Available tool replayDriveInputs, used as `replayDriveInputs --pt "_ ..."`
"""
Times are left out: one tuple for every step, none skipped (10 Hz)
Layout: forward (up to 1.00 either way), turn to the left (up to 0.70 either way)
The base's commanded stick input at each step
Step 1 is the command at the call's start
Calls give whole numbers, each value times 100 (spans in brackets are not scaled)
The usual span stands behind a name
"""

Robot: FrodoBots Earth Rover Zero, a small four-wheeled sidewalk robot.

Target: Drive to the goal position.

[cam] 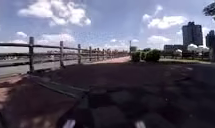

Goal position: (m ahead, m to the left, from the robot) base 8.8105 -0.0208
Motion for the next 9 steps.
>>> replayDriveInputs --pt "70 0" --pt "70 0" --pt "70 0" --pt "70 0" --pt "70 0" --pt "70 0" --pt "70 0" --pt "70 0" --pt "70 0"
